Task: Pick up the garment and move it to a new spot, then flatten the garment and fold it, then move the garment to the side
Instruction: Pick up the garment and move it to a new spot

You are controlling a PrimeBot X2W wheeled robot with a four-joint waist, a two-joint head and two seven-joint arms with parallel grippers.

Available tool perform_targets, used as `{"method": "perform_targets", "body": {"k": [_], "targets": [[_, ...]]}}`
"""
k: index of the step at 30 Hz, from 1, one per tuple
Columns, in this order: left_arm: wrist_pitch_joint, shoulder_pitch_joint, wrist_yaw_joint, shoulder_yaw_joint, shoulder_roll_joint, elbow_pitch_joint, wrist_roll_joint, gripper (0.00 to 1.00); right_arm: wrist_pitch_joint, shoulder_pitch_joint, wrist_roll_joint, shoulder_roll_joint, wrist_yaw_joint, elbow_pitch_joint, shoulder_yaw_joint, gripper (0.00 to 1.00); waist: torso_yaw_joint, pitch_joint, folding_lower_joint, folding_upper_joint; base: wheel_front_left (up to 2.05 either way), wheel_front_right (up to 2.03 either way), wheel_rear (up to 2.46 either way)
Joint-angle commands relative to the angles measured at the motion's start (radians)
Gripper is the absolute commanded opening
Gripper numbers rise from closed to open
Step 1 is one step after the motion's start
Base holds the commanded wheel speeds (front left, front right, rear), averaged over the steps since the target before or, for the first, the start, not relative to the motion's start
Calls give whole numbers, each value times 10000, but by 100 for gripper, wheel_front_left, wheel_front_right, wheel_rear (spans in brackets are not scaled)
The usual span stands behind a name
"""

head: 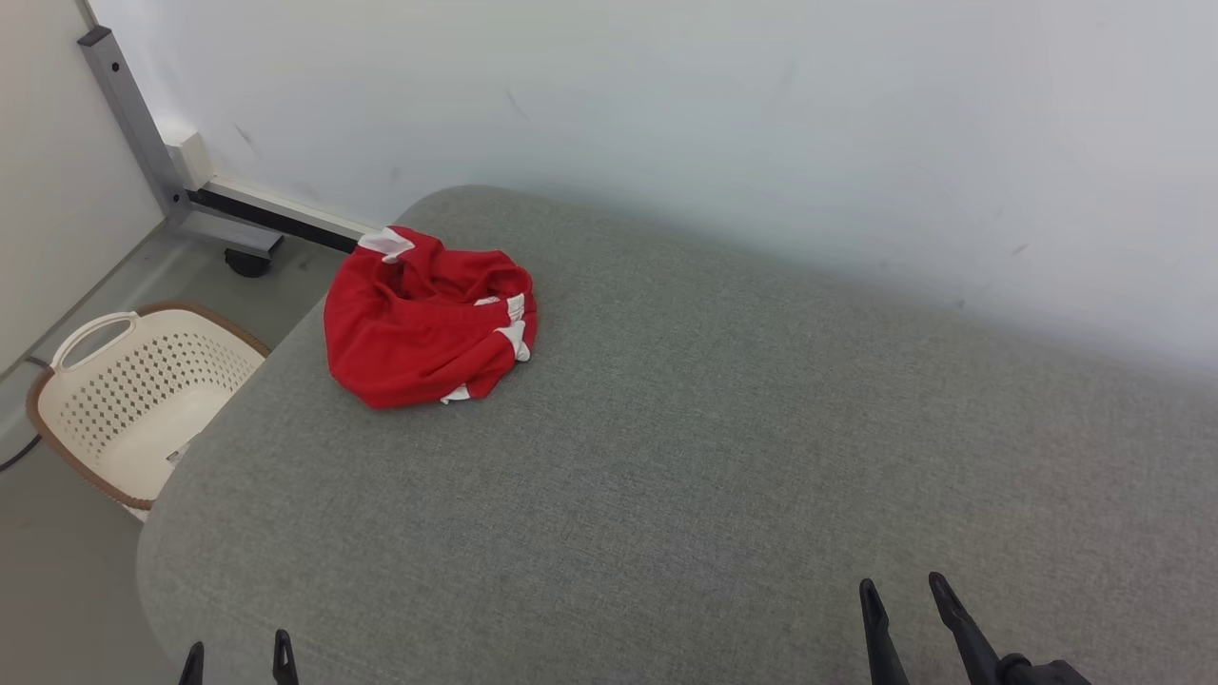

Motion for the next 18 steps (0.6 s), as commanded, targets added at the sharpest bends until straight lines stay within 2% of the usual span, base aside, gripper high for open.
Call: {"method": "perform_targets", "body": {"k": [1,8,14,18], "targets": [[-25,33,48,19,-3,-14,-102,100,-5,149,1,10,-17,12,39,100,-47,9,1,0,0,0,0],[-24,-393,84,23,-6,131,-446,100,-5,-130,-131,6,-17,0,180,100,-410,231,1,0,0,0,0],[-24,-1501,-38,276,-6,512,-691,100,-5,-704,-376,6,-17,-124,406,100,-1300,850,1,0,0,0,0],[-23,-2724,-224,641,129,1262,-829,100,-5,-1227,-507,3,-17,-249,501,100,-1981,1455,1,0,0,0,0]]}}
